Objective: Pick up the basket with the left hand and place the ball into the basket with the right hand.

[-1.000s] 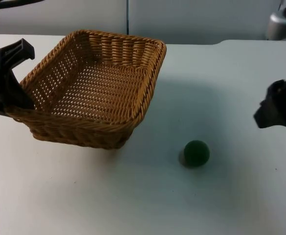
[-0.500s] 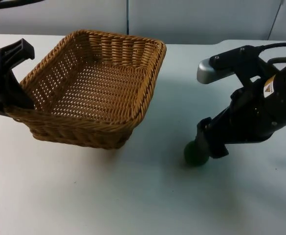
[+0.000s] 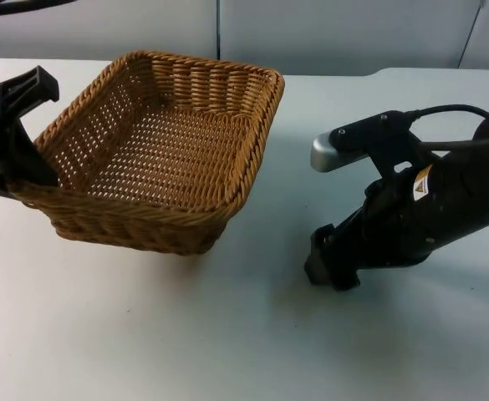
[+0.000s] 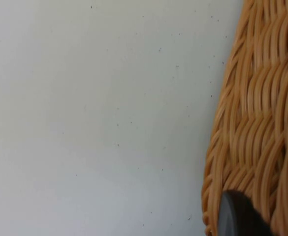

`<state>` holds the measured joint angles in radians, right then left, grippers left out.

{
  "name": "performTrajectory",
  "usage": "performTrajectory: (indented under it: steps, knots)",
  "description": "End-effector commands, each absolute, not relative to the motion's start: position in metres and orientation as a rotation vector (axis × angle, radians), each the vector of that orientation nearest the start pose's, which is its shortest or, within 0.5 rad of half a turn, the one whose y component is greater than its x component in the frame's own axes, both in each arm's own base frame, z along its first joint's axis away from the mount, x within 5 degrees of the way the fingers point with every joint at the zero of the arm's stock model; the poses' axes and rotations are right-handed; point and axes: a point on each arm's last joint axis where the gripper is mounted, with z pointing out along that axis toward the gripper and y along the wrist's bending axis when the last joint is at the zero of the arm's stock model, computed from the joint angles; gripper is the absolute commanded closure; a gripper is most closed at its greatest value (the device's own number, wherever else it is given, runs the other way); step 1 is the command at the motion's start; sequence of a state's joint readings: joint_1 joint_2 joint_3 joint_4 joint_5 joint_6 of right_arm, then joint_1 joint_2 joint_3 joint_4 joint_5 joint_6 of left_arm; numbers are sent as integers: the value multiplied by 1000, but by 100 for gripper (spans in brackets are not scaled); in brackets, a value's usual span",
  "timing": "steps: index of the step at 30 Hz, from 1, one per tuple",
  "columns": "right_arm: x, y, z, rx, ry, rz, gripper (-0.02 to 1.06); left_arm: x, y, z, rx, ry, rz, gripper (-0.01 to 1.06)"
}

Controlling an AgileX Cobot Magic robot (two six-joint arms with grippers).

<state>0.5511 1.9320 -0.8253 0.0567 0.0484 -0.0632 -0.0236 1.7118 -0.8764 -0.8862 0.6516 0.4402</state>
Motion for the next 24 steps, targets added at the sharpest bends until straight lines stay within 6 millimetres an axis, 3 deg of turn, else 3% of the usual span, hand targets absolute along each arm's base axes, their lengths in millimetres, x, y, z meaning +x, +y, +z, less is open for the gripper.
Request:
performTrajectory:
  steps: [1, 11, 12, 13, 17, 18, 20, 24]
  knots:
    - [282, 177, 90, -728, 2528, 196, 21, 306, -50, 175, -310, 2715, -787, 105]
    - [281, 176, 79, -728, 2562, 187, 25, 306, -50, 175, -310, 2715, -787, 105]
    - [281, 176, 79, -723, 2564, 188, 35, 306, -50, 175, -310, 2715, -787, 105]
    - [281, 176, 79, -723, 2564, 188, 35, 306, -50, 175, -310, 2715, -787, 105]
    - [282, 177, 79, -729, 2543, 191, 75, 306, -50, 175, -310, 2715, -787, 105]
    - [282, 177, 79, -729, 2543, 191, 75, 306, -50, 175, -310, 2715, -787, 105]
    - [285, 179, 81, -720, 2509, 200, 88, 306, -50, 175, -310, 2715, -787, 105]
    - [284, 180, 81, -725, 2506, 203, 90, 306, -50, 175, -310, 2715, -787, 105]
